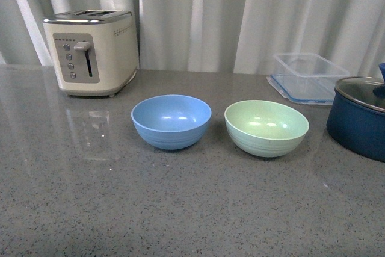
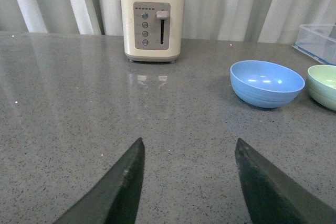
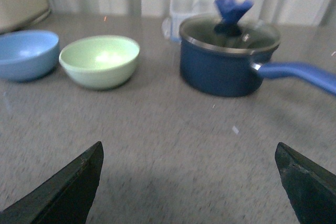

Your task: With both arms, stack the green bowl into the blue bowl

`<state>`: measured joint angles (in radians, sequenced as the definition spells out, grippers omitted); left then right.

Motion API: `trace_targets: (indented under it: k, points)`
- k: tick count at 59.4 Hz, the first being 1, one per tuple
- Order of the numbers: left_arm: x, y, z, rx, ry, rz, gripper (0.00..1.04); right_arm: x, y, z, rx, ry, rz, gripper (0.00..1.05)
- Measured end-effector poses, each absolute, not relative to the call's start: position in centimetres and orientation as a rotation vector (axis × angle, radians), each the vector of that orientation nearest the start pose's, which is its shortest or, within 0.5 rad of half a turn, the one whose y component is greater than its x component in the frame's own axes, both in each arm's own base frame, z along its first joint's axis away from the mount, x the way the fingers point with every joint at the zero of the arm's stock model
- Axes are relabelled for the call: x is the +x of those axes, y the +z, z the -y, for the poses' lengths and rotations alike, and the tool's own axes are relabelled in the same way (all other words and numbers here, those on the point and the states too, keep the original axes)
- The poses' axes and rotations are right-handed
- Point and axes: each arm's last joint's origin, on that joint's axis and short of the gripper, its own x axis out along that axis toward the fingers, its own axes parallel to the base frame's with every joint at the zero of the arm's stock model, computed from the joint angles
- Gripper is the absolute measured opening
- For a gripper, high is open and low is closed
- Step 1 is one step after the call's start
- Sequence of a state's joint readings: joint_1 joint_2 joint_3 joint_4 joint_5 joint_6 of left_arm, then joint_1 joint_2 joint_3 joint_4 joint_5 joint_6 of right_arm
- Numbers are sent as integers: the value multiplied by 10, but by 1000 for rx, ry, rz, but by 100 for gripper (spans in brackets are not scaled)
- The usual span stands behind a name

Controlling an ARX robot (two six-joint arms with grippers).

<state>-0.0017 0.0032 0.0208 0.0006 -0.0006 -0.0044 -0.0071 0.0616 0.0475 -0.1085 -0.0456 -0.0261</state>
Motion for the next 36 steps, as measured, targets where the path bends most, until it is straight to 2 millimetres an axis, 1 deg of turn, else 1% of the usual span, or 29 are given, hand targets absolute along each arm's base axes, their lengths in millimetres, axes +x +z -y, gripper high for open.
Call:
trace_targets:
  k: [4,6,7,9,11,12,14,16,20,24,28,31,36]
  points:
    - [97,170,0,-4,-2,18,65,102,169,0,-15,63,-166,95]
    - [97,170,0,-4,-1,18,72,105,176,0,-12,77,-169,95]
    - [97,170,0,-4,-1,18,74,106,179,0,-11,78,-167,95]
    - [97,170,0,-5,-2,18,79,110,187,0,-12,86,-158,95]
    - [97,170,0,-5,-1,18,86,116,199,-1,-14,108,-155,95]
    - [97,170,0,-4,-2,18,88,118,202,-2,-17,114,-156,95]
    - [97,170,0,-4,-1,18,95,126,216,-4,-22,138,-160,95]
    - [97,170,0,-4,-1,18,99,133,225,-7,-21,166,-177,95]
    - [97,170,0,-4,-2,18,98,151,241,-12,-19,208,-225,95]
    - [97,170,0,-4,-2,18,98,180,257,-23,19,268,-332,95]
    - [97,170,0,-4,-1,18,98,201,263,-32,49,302,-404,95]
    - [97,170,0,-4,-1,18,98,220,269,-41,84,317,-467,95]
    - [97,170,0,-4,-1,18,98,245,275,-52,123,326,-527,95]
